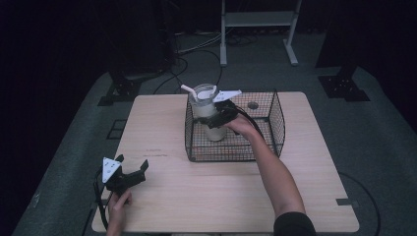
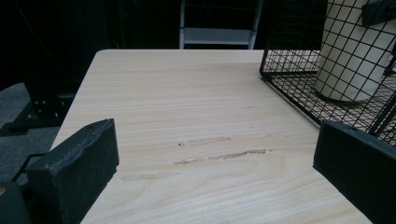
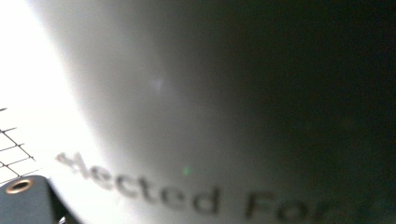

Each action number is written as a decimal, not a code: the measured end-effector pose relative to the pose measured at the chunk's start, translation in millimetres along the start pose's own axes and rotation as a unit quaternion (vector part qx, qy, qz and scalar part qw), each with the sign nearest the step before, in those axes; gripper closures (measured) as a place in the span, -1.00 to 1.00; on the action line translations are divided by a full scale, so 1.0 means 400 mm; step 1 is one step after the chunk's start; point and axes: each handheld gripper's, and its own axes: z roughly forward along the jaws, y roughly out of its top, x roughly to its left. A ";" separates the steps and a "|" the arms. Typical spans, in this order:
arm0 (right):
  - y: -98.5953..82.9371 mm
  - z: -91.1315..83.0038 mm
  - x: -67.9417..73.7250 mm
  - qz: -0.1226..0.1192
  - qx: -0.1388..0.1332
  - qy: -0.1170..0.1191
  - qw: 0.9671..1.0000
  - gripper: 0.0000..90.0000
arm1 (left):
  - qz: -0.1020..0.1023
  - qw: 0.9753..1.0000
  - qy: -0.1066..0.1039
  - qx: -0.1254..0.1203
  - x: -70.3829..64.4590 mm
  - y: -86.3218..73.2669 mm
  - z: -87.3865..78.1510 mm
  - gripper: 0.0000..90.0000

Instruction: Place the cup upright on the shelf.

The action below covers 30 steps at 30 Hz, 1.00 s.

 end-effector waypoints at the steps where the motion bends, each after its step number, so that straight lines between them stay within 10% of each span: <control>1: 0.000 -0.001 0.001 -0.003 0.002 0.001 1.000 -0.85 | 0.001 1.000 0.000 0.000 0.000 0.000 0.000 -1.00; 30: -0.036 -0.070 -0.019 -0.005 0.000 -0.015 1.000 -0.83 | 0.001 1.000 0.001 0.001 -0.002 0.000 0.001 -1.00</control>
